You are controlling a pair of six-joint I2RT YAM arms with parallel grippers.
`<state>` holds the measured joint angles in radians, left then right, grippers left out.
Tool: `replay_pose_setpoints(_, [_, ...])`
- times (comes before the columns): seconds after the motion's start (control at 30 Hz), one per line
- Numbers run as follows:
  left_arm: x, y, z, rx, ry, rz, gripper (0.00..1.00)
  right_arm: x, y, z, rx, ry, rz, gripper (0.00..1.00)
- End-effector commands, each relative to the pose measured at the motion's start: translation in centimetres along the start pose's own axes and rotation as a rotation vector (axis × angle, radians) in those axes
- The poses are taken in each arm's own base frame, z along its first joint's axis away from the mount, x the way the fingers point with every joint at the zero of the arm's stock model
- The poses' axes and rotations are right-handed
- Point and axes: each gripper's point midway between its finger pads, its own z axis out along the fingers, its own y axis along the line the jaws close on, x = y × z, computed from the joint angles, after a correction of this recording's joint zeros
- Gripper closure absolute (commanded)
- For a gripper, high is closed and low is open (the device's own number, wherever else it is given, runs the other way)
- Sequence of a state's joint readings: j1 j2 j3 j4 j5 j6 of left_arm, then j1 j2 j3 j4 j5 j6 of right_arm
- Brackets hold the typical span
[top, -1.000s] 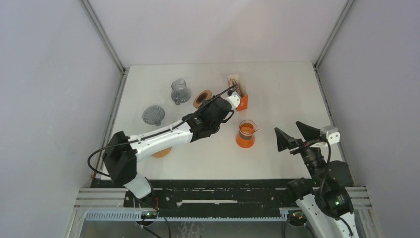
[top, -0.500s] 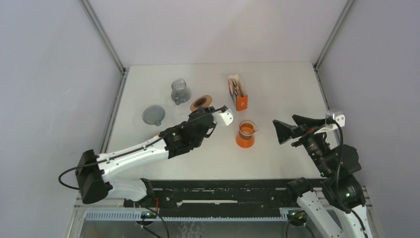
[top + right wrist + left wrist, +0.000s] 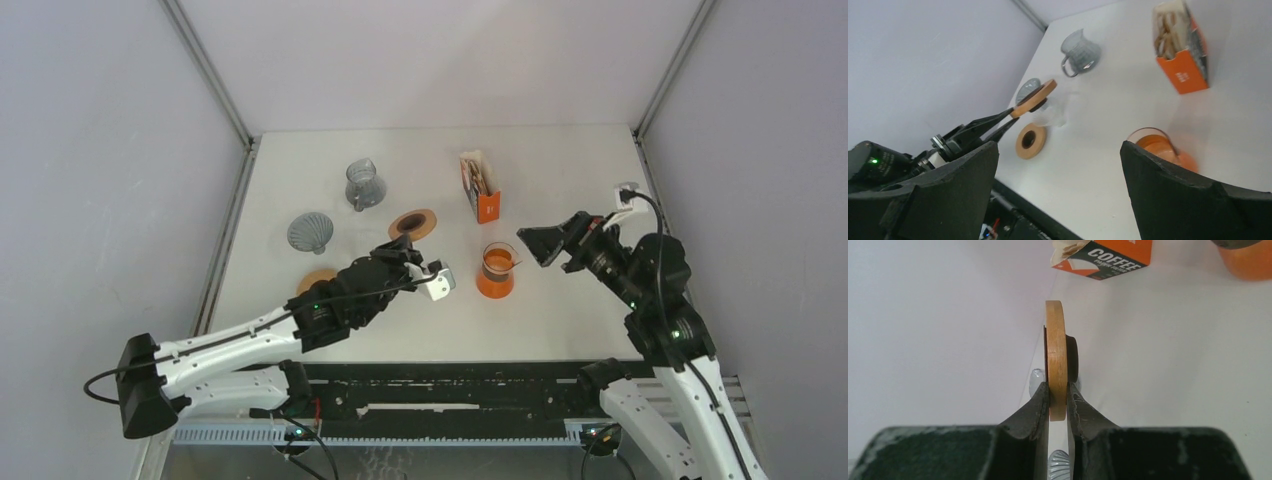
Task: Place the coffee filter in the dripper
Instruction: Place the dripper holder onto the coffee server.
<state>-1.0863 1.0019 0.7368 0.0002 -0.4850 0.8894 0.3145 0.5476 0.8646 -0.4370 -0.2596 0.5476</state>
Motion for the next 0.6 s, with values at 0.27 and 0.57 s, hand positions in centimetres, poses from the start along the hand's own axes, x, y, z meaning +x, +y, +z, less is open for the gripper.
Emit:
replay_pose_setpoints(0.27, [-3.8, 0.7, -1.0, -0.068, -0.206, 0.071, 1.00, 0.8, 4.7, 5.0, -0.161, 0.156, 0.329, 0.03])
replay_pose_setpoints(0.57, [-5.0, -0.6, -1.3, -0.083, -0.241, 0.146, 1.00, 4.2, 4.8, 9.3, -0.131, 0.263, 0.500, 0.17])
